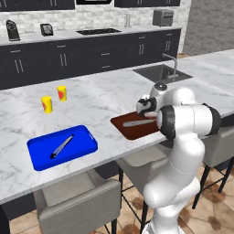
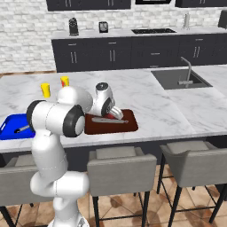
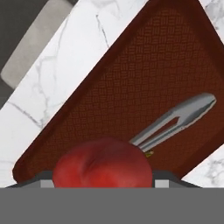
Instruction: Gather the sweet potato and bell pepper from the fridge and place them on a tray on the dining counter. Then gather the steaks from the fridge and place them on the other tray.
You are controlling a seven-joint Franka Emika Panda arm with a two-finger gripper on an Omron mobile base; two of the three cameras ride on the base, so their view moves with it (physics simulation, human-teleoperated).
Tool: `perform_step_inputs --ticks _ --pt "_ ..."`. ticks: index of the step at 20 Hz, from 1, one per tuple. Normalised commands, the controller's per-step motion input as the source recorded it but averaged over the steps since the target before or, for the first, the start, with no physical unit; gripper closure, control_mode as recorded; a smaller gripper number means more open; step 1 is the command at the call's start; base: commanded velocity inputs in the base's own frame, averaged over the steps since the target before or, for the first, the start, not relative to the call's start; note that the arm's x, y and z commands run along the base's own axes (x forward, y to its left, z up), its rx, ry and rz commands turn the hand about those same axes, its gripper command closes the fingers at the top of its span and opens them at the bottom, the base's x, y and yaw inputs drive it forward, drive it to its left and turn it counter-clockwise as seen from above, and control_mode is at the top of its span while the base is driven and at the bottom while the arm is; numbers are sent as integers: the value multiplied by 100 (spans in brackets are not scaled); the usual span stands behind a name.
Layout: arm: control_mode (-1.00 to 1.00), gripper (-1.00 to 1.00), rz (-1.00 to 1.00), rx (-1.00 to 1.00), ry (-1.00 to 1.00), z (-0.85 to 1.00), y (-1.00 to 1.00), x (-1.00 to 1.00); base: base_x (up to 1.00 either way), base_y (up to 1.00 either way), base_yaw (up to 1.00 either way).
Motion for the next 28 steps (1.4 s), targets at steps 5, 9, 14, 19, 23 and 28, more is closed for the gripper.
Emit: perform_step_inputs --ticks 5,9,14,19,23,28 --pt "-100 100 -2 0 2 -24 0 46 0 0 0" --pt "-100 100 -1 0 4 -29 0 49 0 0 0" --pt "-100 100 -1 0 5 -32 0 50 0 0 0" --pt "-100 100 0 0 4 -32 0 47 0 0 0" --pt "-100 100 0 0 1 -29 0 42 0 0 0" --pt "-100 -100 -1 0 0 -26 0 30 0 0 0"
